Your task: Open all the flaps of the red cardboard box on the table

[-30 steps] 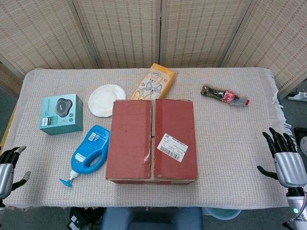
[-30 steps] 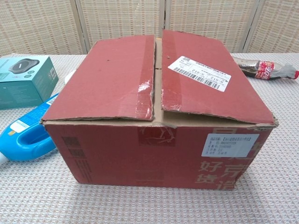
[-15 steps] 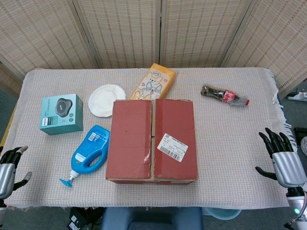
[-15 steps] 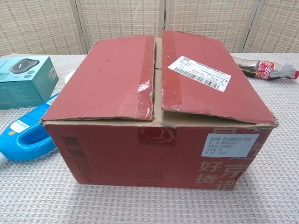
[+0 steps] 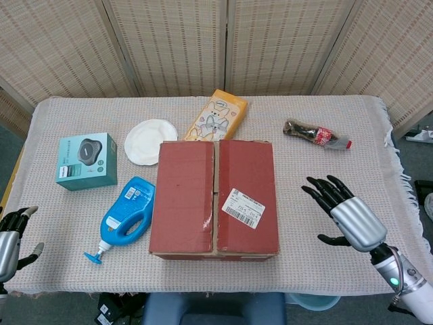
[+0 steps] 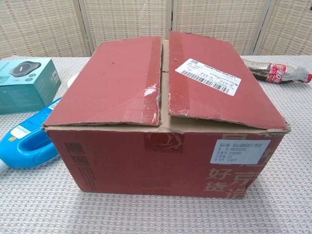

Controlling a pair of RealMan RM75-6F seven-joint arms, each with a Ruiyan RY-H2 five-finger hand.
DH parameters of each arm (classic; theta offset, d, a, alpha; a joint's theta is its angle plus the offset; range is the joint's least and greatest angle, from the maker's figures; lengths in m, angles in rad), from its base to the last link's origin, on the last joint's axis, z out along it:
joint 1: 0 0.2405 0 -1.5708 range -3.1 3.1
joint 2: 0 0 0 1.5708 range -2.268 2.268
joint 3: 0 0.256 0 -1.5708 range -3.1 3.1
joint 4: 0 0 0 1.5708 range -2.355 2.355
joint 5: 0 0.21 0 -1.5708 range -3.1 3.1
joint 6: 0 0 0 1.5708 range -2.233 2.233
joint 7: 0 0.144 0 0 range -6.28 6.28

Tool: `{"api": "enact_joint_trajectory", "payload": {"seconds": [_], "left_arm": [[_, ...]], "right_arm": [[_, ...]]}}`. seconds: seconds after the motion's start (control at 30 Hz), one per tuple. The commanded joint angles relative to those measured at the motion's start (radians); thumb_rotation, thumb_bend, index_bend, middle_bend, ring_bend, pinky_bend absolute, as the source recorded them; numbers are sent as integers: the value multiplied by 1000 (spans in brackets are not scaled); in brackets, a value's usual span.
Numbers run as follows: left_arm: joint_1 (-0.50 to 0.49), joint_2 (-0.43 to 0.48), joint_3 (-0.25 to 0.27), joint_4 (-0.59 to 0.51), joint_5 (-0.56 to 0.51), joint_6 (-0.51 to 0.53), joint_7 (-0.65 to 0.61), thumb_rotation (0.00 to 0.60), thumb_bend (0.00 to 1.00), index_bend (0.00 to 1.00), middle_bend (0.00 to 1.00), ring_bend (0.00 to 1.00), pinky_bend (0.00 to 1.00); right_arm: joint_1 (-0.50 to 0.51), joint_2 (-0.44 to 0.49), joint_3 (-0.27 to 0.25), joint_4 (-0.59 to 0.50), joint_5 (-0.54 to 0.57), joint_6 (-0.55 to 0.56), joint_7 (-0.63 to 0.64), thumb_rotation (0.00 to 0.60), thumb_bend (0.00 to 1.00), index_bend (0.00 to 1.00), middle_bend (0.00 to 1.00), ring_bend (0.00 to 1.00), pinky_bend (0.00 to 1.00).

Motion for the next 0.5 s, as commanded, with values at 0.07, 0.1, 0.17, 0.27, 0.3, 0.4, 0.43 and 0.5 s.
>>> {"api": "enact_joint_trajectory", "payload": {"seconds": [0.07,0.1,0.17,0.27,0.3,0.4,0.43,0.5], "left_arm": [[4,4,1,-7,0,5,0,600,319,195,215,208,0],[5,5,2,-10,0,6,-1,600,319,196,215,208,0],[6,7,4,-14,0,5,1,600,319,197,215,208,0],[9,9,5,-19,0,7,3,600,319,198,215,208,0],[10,10,6,-20,0,8,3,600,319,198,215,208,0],[13,13,5,-21,-2,11,1,600,319,199,215,208,0],[14,13,5,-21,-3,11,0,600,319,199,215,208,0],[15,13,4,-20,-5,13,-3,600,319,198,215,208,0]], "right_arm": [[147,46,37,-86,-35,-163,47,600,88,50,50,77,0],[169,42,45,-96,-32,-186,54,600,88,57,55,77,0],[221,27,61,-113,-28,-233,82,600,88,84,72,78,0],[289,-1,81,-119,-21,-289,125,582,88,135,97,91,0],[307,-7,86,-121,-14,-307,135,554,88,150,105,94,0],[361,-27,103,-125,15,-361,154,481,87,196,118,95,0],[375,-33,108,-127,26,-374,158,476,88,207,120,94,0],[403,-49,121,-127,55,-398,163,459,87,240,132,89,0]]}}
